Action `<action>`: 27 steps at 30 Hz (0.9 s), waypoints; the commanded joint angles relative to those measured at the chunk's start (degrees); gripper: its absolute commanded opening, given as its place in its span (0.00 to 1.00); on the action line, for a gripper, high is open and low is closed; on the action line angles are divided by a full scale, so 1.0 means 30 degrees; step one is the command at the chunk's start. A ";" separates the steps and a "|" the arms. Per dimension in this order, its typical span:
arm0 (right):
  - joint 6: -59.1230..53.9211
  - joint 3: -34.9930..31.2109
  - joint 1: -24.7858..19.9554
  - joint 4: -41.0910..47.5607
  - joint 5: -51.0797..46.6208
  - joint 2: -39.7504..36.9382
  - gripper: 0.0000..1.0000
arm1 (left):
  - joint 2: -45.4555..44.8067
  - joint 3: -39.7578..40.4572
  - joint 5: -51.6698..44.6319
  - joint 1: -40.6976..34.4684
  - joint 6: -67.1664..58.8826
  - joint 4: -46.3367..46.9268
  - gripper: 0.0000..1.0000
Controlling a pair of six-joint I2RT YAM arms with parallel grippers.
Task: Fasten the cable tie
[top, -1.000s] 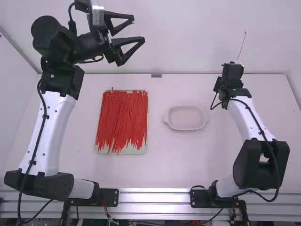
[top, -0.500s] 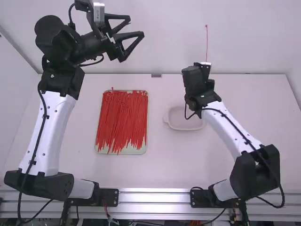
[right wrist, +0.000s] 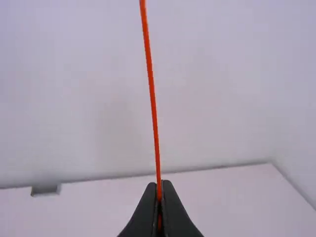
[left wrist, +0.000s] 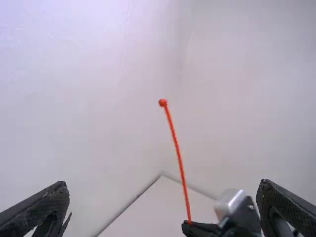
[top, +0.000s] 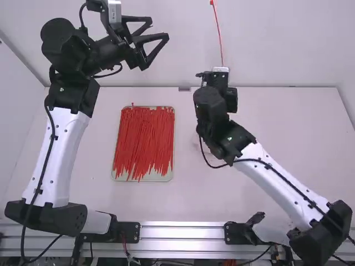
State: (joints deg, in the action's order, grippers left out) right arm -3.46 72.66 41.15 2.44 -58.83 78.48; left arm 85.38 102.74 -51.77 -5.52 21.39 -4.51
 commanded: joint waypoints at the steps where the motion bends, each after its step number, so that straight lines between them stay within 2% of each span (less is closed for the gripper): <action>1: -0.2157 0.1020 0.0568 -0.0124 -0.2295 -0.0153 0.00 | -0.0066 -0.0051 0.0066 -0.0036 0.0087 -0.0138 0.99; 7: -0.3388 0.2732 0.0517 -0.0124 -0.2849 0.0605 0.00 | -0.0066 -0.0051 0.0066 -0.0036 0.0947 -0.0481 0.99; 16: -0.7329 0.6200 0.1676 -0.1763 -0.7060 0.3636 0.00 | -0.0066 -0.0058 0.0160 -0.0036 0.2091 -0.1829 0.99; 27: -0.8174 0.6827 0.2951 -0.1894 -0.7839 0.4648 0.00 | -0.0066 -0.0058 0.3126 -0.0029 0.4590 -0.1734 0.99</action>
State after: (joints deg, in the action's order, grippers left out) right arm -27.46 91.02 49.39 -2.85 -80.79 92.58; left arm 85.38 102.74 -45.01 -5.52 32.47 -9.50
